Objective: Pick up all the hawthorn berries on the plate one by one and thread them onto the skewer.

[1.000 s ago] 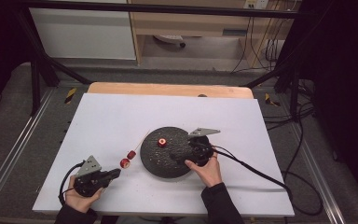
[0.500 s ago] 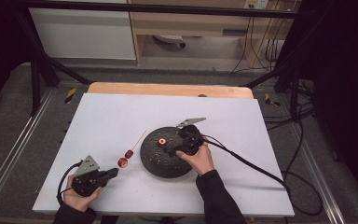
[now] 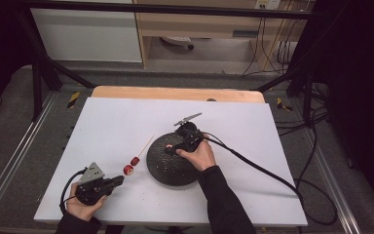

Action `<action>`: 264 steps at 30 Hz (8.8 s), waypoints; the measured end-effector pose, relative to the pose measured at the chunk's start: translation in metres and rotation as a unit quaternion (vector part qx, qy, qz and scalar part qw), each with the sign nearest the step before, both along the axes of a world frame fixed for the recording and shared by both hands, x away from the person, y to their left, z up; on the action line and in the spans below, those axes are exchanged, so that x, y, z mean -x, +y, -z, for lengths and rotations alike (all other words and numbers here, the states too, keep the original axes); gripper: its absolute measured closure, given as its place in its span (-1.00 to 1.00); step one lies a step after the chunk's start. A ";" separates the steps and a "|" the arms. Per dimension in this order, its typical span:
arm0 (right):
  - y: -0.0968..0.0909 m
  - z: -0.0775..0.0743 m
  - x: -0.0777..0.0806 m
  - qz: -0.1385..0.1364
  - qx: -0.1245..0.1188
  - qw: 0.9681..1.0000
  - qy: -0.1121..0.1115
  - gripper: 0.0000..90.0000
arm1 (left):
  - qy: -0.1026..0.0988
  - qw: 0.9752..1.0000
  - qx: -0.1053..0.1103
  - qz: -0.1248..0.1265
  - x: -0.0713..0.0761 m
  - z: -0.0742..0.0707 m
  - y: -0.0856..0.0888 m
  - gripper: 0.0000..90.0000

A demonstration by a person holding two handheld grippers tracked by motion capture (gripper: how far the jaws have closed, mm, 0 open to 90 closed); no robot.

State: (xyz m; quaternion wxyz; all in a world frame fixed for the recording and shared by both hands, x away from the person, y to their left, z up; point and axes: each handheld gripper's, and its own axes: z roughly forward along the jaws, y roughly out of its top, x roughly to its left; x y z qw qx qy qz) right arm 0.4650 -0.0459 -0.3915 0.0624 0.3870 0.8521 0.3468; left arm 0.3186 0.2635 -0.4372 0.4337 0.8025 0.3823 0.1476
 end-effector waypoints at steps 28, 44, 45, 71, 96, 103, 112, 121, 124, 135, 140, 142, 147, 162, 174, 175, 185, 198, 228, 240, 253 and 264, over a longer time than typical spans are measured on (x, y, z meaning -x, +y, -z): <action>0.032 0.018 -0.027 -0.060 0.093 0.992 0.057 0.01 | 0.004 1.000 -0.005 -0.001 -0.002 0.002 0.001 0.95; 0.033 0.022 -0.032 -0.072 0.108 0.990 0.051 0.37 | 0.004 1.000 -0.006 -0.001 -0.002 0.002 0.001 0.95; 0.033 0.022 -0.032 -0.072 0.108 0.990 0.052 0.38 | 0.004 1.000 -0.006 -0.001 -0.002 0.002 0.001 0.95; 0.028 0.006 -0.025 -0.056 0.083 0.993 0.055 0.39 | 0.003 1.000 -0.007 0.000 -0.001 0.002 0.000 0.95; -0.001 -0.012 0.008 -0.021 -0.023 0.999 0.029 0.39 | 0.000 1.000 -0.007 0.003 0.001 0.001 -0.003 0.95; -0.011 -0.009 0.024 0.000 -0.088 0.996 0.007 0.39 | -0.002 1.000 -0.007 0.005 0.002 0.000 -0.005 0.95; -0.024 0.001 0.043 0.041 -0.189 0.981 -0.013 0.39 | -0.004 1.000 -0.004 0.009 0.004 -0.001 -0.009 0.95; -0.027 0.009 0.053 0.082 -0.268 0.959 -0.037 0.40 | -0.006 1.000 -0.001 0.012 0.006 -0.001 -0.015 0.95; -0.027 0.011 0.054 0.091 -0.284 0.954 -0.044 0.39 | -0.006 1.000 0.001 0.011 0.007 -0.001 -0.016 0.95; -0.031 0.013 0.053 0.137 -0.344 0.927 -0.067 0.40 | -0.005 1.000 0.015 0.005 0.009 0.000 -0.022 0.95; -0.032 0.012 0.052 0.153 -0.368 0.914 -0.083 0.40 | -0.005 1.000 0.019 0.002 0.010 0.000 -0.026 0.95; -0.031 0.012 0.052 0.159 -0.376 0.908 -0.087 0.40 | -0.006 1.000 0.022 0.003 0.010 -0.001 -0.028 0.95; -0.031 0.012 0.050 0.171 -0.394 0.897 -0.102 0.40 | -0.009 1.000 0.029 0.004 0.010 -0.002 -0.032 0.95; -0.027 0.016 0.046 0.193 -0.439 0.870 -0.113 0.40 | -0.012 0.999 0.040 0.006 0.011 -0.004 -0.051 0.95; -0.025 0.021 0.048 0.196 -0.454 0.863 -0.106 0.40 | -0.014 0.999 0.047 0.005 0.012 -0.004 -0.057 0.95; -0.025 0.021 0.048 0.195 -0.454 0.863 -0.104 0.40 | -0.014 0.999 0.047 0.005 0.012 -0.004 -0.057 0.95; -0.023 0.023 0.049 0.193 -0.465 0.859 -0.098 0.40 | -0.020 0.998 0.055 -0.002 0.013 -0.004 -0.060 0.96; -0.021 0.025 0.051 0.190 -0.482 0.851 -0.083 0.40 | -0.031 0.996 0.076 -0.021 0.012 -0.006 -0.068 0.96; -0.025 0.018 0.055 0.174 -0.476 0.858 -0.087 0.40 | -0.038 0.995 0.086 -0.019 -0.007 -0.021 -0.087 0.96; -0.023 0.022 0.057 0.168 -0.467 0.865 -0.076 0.40 | -0.039 0.995 0.088 -0.020 -0.018 -0.023 -0.093 0.96; -0.020 0.028 0.059 0.158 -0.447 0.878 -0.070 0.40 | -0.031 0.996 0.087 -0.016 -0.019 -0.015 -0.090 0.96; -0.031 0.018 0.059 0.136 -0.404 0.901 -0.075 0.17 | -0.026 0.996 0.090 -0.007 -0.017 -0.014 -0.088 0.96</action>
